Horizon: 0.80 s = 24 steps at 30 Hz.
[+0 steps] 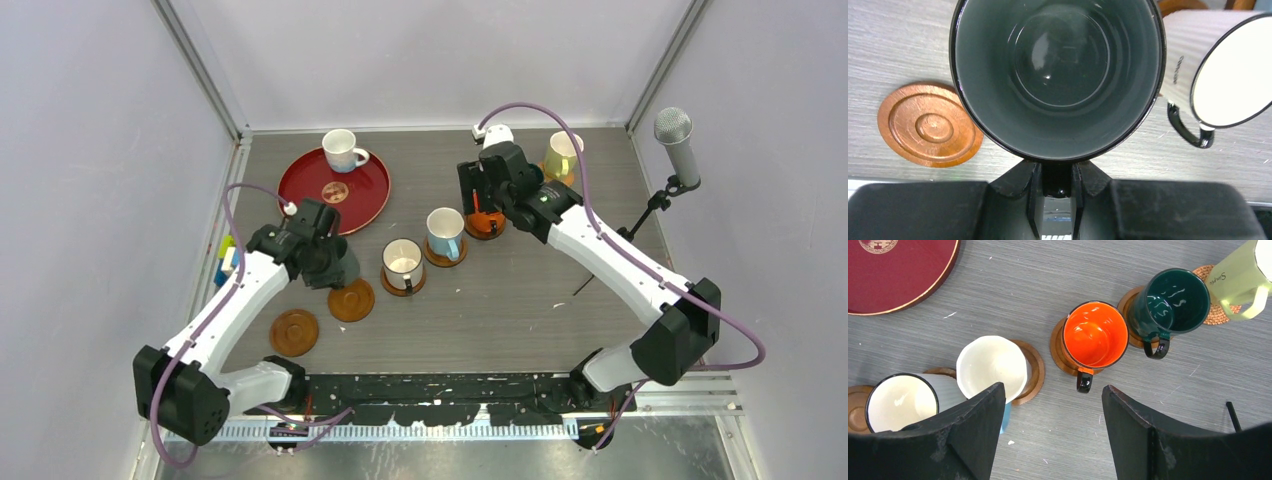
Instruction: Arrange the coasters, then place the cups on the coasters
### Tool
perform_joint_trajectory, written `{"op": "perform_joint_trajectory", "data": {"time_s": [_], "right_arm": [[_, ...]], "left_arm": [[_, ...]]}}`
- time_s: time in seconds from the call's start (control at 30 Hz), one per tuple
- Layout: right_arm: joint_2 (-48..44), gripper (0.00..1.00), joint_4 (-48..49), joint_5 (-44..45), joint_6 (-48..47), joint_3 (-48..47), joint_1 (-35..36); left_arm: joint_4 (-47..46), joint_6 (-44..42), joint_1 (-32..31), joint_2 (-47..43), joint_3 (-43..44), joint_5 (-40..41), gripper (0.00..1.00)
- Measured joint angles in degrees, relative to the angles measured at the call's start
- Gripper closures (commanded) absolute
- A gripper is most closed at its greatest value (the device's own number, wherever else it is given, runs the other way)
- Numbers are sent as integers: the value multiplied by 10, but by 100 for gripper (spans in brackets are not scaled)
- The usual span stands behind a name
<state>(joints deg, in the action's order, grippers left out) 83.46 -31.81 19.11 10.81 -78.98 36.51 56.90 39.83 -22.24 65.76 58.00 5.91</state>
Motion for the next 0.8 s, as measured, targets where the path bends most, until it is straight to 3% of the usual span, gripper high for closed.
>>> {"op": "perform_joint_trajectory", "data": {"time_s": [0.37,0.8], "right_arm": [[-16,25,-2,3,-7,12,0],[-16,25,-2,3,-10,12,0]], "left_arm": [[6,19,-44,7,-37,3,100],[-3,31,-48,16,-73,4,100]]}}
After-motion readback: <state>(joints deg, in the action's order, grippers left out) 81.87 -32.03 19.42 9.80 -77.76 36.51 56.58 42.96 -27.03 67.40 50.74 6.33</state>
